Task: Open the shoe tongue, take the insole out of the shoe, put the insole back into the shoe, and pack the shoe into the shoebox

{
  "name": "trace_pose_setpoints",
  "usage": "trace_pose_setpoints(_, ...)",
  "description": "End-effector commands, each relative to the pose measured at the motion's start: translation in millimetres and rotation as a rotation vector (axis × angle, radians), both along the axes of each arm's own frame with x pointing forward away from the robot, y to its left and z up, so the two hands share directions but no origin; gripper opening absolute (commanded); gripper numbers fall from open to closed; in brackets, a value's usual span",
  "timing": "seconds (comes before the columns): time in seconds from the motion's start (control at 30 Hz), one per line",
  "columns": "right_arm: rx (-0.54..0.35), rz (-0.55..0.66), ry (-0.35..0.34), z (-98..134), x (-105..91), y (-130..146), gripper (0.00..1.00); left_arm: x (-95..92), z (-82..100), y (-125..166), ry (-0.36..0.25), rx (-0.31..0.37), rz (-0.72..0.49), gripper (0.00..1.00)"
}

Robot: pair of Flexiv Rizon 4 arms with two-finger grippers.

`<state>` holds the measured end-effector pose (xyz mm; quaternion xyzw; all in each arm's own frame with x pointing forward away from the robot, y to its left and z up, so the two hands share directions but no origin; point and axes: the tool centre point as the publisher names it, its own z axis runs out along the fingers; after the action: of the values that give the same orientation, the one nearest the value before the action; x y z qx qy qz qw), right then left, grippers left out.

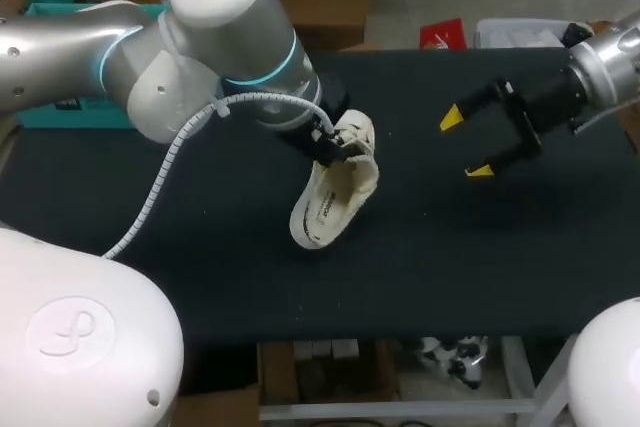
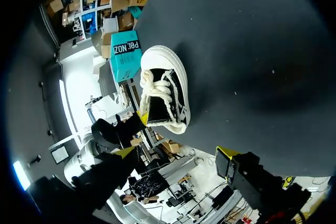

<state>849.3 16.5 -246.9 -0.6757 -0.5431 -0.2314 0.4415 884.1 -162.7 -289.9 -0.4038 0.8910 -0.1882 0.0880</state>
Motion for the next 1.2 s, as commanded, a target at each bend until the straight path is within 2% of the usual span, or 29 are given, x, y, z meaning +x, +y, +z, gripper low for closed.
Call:
trace_pose_setpoints(0.03, -0.186, -0.087, -0.066, 13.5, 1.0, 7.4, 1.00, 0.5, -2.9, 5.9, 0.005, 0.009, -0.044, 0.00)
trace_pose_setpoints(0.07, -0.210, -0.088, -0.080, 15.5, 1.9, 9.0, 1.00, 2.4, -6.0, 7.0, 0.011, 0.010, -0.052, 0.00)
trace_pose_setpoints(0.2, -0.370, -0.142, -0.062, 23.8, 3.3, 15.8, 1.00, 11.3, -13.6, 14.5, 0.014, 0.012, -0.080, 0.00)
trace_pose_setpoints(0.3, -0.477, -0.197, -0.056, 29.7, 2.5, 19.6, 1.00, 18.7, -19.1, 19.3, 0.014, 0.037, -0.105, 0.00)
trace_pose_setpoints(0.4, -0.510, -0.216, -0.058, 34.7, 2.9, 21.6, 1.00, 28.3, -28.9, 19.8, 0.022, 0.081, -0.114, 0.00)
trace_pose_setpoints(0.57, -0.510, -0.220, -0.057, 35.6, 3.7, 21.7, 1.00, 46.2, -42.3, 20.9, 0.044, 0.133, -0.106, 0.00)
trace_pose_setpoints(0.73, -0.510, -0.220, -0.057, 35.6, 3.7, 21.7, 1.00, 46.2, -42.3, 20.9, 0.044, 0.133, -0.106, 0.00)
trace_pose_setpoints(0.77, -0.510, -0.220, -0.057, 35.6, 3.7, 21.7, 1.00, 46.2, -42.3, 20.9, 0.044, 0.133, -0.106, 0.30)
trace_pose_setpoints(0.8, -0.510, -0.220, -0.057, 35.6, 3.7, 21.7, 1.00, 46.2, -42.3, 20.9, 0.044, 0.133, -0.106, 0.52)
trace_pose_setpoints(0.83, -0.510, -0.220, -0.057, 35.6, 3.7, 21.7, 1.00, 46.2, -42.3, 20.9, 0.044, 0.133, -0.106, 0.87)
trace_pose_setpoints(0.87, -0.510, -0.220, -0.057, 35.6, 3.7, 21.7, 1.00, 46.2, -42.3, 20.9, 0.044, 0.133, -0.106, 1.00)
trace_pose_setpoints(1.2, -0.510, -0.220, -0.057, 35.6, 3.7, 21.7, 1.00, 46.2, -42.3, 20.9, 0.044, 0.133, -0.106, 1.00)
